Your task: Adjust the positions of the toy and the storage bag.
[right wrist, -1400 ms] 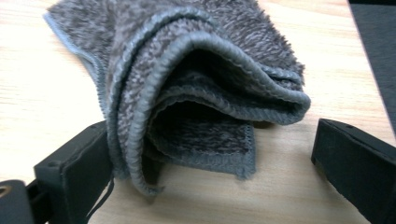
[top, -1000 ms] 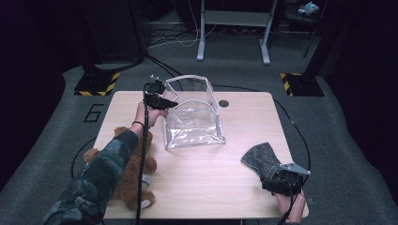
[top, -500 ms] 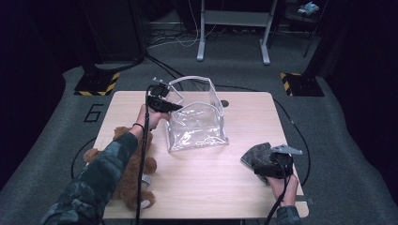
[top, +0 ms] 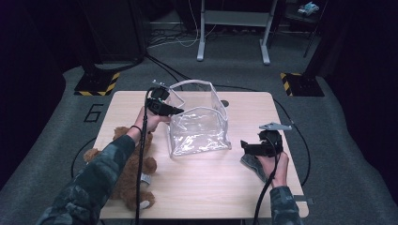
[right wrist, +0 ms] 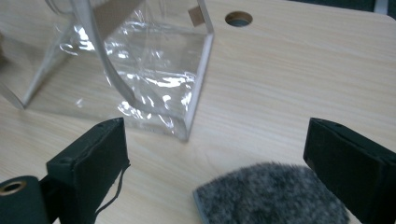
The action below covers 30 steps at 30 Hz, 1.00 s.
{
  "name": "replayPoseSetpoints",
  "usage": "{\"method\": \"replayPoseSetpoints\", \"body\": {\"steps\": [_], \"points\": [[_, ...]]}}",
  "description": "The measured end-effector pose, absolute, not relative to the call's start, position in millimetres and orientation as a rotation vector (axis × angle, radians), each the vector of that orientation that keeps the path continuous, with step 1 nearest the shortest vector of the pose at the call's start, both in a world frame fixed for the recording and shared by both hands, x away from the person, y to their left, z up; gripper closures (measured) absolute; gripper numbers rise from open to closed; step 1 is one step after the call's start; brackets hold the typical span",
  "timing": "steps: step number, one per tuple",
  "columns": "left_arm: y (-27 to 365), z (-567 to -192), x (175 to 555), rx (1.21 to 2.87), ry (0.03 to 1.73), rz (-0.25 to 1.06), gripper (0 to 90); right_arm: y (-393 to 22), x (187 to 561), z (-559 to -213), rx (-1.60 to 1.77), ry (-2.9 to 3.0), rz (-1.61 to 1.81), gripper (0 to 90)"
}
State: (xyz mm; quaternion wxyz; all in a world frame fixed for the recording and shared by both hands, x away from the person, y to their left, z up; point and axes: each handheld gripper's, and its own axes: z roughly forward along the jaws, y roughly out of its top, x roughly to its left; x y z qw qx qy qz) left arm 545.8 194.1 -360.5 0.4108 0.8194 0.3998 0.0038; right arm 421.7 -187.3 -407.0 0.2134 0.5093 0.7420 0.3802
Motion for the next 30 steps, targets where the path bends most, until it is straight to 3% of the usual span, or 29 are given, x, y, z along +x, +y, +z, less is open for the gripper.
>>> {"method": "replayPoseSetpoints", "body": {"steps": [2,7,11,20,30], "points": [[198,-361,548,2.056,1.029,0.018,76.9,-183,428,-402,1.404,2.069,1.069,6.1],[210,-357,554,1.999,1.121,0.047,52.8,-171,443,-390,1.379,2.088,1.098,7.1],[215,-352,559,1.976,1.202,0.112,43.9,-163,454,-379,1.366,2.092,1.126,9.0],[215,-361,566,1.978,1.293,0.092,45.4,-143,476,-350,1.346,2.083,1.214,16.8],[212,-363,567,2.022,1.284,0.062,58.0,-108,500,-341,1.348,2.148,1.209,51.5]]}}
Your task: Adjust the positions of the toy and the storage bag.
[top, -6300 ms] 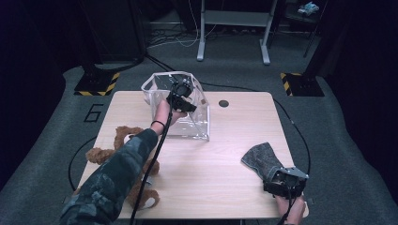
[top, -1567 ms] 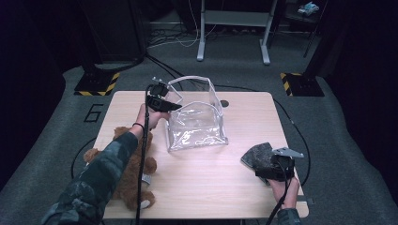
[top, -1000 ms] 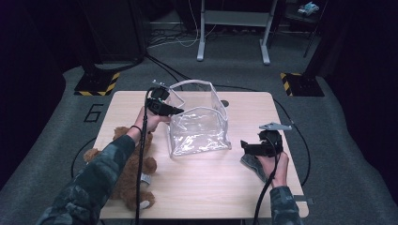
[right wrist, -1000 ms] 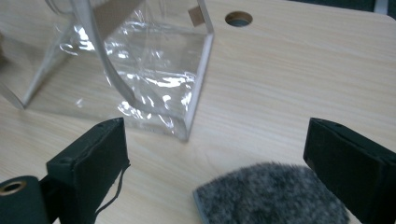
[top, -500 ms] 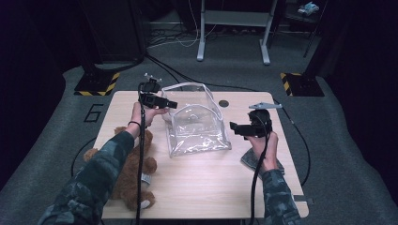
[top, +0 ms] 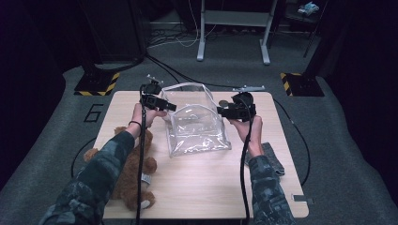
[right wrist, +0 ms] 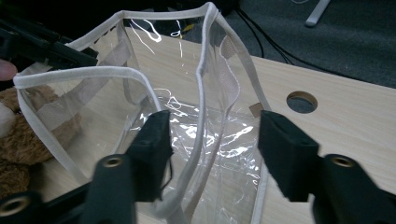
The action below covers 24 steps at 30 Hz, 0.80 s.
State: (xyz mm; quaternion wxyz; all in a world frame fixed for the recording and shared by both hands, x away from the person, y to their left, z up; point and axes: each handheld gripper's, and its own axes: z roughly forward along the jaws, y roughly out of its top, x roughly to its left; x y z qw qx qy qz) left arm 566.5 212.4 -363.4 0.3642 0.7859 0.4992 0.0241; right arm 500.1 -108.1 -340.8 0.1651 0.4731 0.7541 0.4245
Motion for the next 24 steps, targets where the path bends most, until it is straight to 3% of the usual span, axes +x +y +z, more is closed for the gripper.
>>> {"method": "replayPoseSetpoints", "body": {"steps": [6,9,24], "points": [[211,-362,565,2.032,1.252,0.066,73.8,-100,505,-349,1.330,2.195,1.138,78.7],[212,-362,565,2.045,1.232,0.068,77.9,-102,502,-352,1.332,2.179,1.135,86.6],[213,-361,553,2.062,1.204,0.037,79.7,-125,465,-352,1.357,2.174,1.132,87.7]]}}
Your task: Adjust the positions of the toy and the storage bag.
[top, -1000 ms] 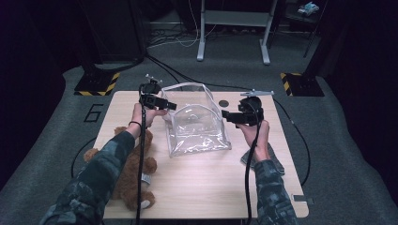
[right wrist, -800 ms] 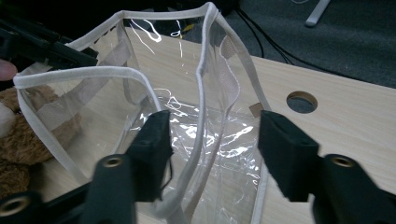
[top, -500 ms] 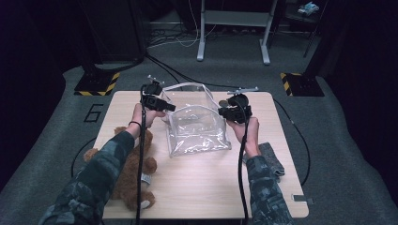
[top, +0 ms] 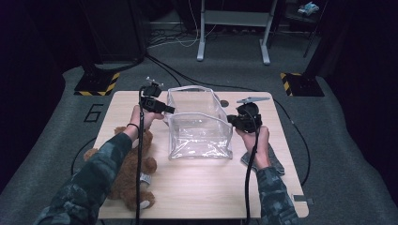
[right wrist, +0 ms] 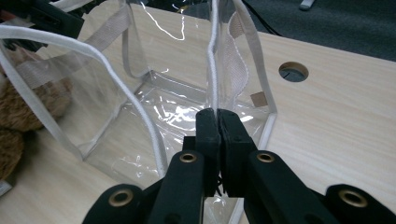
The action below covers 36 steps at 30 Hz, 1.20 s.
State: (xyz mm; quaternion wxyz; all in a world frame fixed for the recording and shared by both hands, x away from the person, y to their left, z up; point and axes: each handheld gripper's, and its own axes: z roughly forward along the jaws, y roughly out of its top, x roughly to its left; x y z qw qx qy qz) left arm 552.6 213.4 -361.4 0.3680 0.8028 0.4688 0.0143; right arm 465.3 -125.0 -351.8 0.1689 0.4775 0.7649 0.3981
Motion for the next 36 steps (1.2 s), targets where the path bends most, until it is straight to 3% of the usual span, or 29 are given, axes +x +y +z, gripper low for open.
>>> {"method": "replayPoseSetpoints", "body": {"steps": [4,8,11,18,21,25,28,36], "points": [[211,-361,549,2.064,1.192,0.043,73.9,-126,457,-353,1.338,2.179,1.138,83.9],[212,-354,551,2.034,1.218,0.074,57.6,-127,463,-349,1.326,2.181,1.164,70.7],[213,-349,554,2.028,1.245,0.108,48.9,-124,473,-341,1.309,2.180,1.183,68.8],[204,-351,561,2.052,1.272,0.123,42.7,-105,501,-338,1.318,2.194,1.159,65.8],[202,-355,562,2.076,1.281,0.131,47.6,-97,509,-345,1.336,2.225,1.138,68.4],[208,-361,562,2.094,1.289,0.134,68.9,-93,510,-354,1.332,2.237,1.107,81.9],[215,-364,561,2.092,1.289,0.122,78.5,-99,506,-356,1.357,2.202,1.110,84.8],[219,-361,553,2.073,1.256,0.090,80.8,-115,497,-356,1.368,2.147,1.119,86.6]]}}
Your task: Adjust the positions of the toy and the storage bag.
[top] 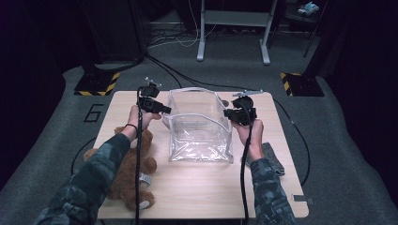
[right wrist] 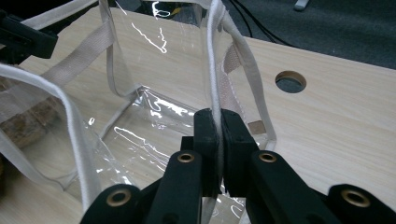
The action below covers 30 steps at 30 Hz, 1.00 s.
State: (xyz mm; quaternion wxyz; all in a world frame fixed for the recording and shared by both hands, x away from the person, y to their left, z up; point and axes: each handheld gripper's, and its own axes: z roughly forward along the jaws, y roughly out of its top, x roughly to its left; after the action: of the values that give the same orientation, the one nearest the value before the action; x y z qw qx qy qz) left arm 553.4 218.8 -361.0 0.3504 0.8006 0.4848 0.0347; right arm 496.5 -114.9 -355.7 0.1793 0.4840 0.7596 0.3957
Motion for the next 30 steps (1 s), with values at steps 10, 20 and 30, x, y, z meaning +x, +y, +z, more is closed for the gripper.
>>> {"method": "replayPoseSetpoints", "body": {"steps": [10,20,30], "points": [[223,-359,545,2.078,1.251,0.072,80.8,-121,484,-355,1.362,2.143,1.115,86.6],[229,-360,544,2.035,1.271,0.086,58.5,-120,480,-355,1.349,2.143,1.149,74.7],[244,-342,534,2.002,1.245,0.116,34.1,-144,457,-343,1.352,2.084,1.226,54.0]]}}
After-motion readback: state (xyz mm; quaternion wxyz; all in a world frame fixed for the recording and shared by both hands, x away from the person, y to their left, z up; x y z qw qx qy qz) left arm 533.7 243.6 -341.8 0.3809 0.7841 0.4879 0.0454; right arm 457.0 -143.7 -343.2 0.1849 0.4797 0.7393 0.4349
